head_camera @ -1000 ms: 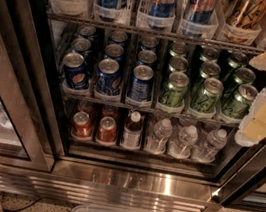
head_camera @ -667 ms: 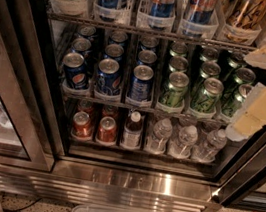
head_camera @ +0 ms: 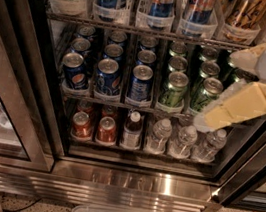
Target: Pick pepsi can from middle shelf of fridge
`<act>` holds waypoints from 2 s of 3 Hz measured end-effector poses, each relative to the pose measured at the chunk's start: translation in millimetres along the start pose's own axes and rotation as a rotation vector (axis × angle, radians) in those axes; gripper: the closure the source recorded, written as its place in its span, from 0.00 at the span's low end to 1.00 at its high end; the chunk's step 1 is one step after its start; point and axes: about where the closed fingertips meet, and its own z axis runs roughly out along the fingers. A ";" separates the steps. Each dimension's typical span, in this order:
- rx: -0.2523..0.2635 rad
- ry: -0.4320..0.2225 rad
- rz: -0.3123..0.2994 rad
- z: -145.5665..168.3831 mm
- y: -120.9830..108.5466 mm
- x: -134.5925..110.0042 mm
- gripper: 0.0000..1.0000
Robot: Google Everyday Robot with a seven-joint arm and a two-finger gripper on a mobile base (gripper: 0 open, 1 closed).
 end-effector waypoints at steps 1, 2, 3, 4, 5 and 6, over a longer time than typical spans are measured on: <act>0.000 -0.161 0.069 28.3 21.3 -8.6 0.00; 0.007 -0.326 0.103 65.7 32.5 -12.3 0.00; 0.066 -0.528 0.144 78.0 19.7 -23.3 0.00; 0.068 -0.620 0.111 70.3 27.6 -51.7 0.00; 0.066 -0.619 0.108 70.5 28.7 -52.9 0.00; 0.096 -0.663 0.111 74.9 26.5 -53.6 0.00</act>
Offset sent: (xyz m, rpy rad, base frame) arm 0.0161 0.1314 0.0331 1.0798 -0.2257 -0.0623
